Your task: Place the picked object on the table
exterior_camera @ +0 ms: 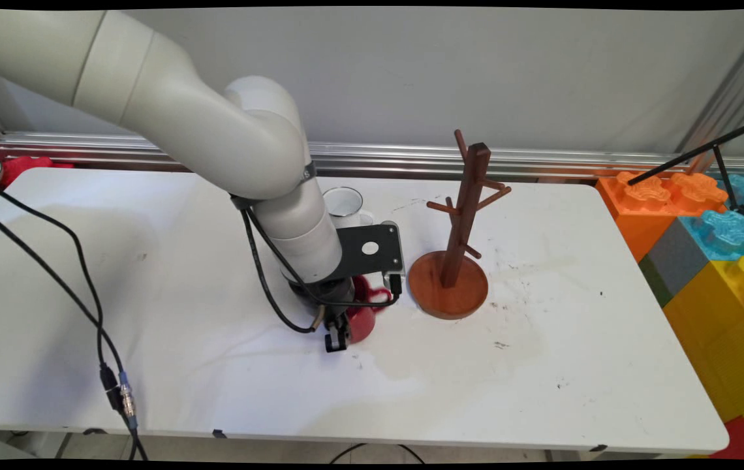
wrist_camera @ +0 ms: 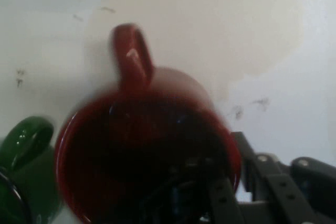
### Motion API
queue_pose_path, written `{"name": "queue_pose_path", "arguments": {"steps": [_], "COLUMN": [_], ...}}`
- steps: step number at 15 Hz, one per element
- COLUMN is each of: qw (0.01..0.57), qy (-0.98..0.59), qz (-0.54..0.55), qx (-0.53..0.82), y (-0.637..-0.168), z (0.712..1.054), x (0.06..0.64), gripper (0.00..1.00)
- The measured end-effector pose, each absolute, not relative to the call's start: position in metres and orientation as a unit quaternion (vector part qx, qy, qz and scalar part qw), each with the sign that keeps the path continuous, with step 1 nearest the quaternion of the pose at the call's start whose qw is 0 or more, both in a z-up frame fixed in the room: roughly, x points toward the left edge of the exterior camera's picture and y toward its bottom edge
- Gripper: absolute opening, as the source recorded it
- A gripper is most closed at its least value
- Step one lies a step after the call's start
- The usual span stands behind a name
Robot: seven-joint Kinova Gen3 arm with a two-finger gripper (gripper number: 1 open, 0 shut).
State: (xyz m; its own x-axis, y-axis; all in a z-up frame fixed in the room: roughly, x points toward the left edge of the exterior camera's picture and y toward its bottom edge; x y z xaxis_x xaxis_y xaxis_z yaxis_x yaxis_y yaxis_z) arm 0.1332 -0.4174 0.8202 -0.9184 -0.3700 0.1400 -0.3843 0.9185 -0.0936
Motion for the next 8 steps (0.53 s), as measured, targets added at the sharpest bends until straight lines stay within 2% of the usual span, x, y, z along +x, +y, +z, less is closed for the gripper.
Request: {"name": "queue_pose_path", "arguments": {"steps": [1, 8], "qw": [0.060, 0.074], "qy": [-0.977, -0.976], "qz": [0.060, 0.058], "qx": [0.194, 0.197], "y": [-0.4182, -0.4221], "z": [0.8190, 0.8157], "x": [0.1321, 0.1264], "gripper": [1.00, 1.00]}}
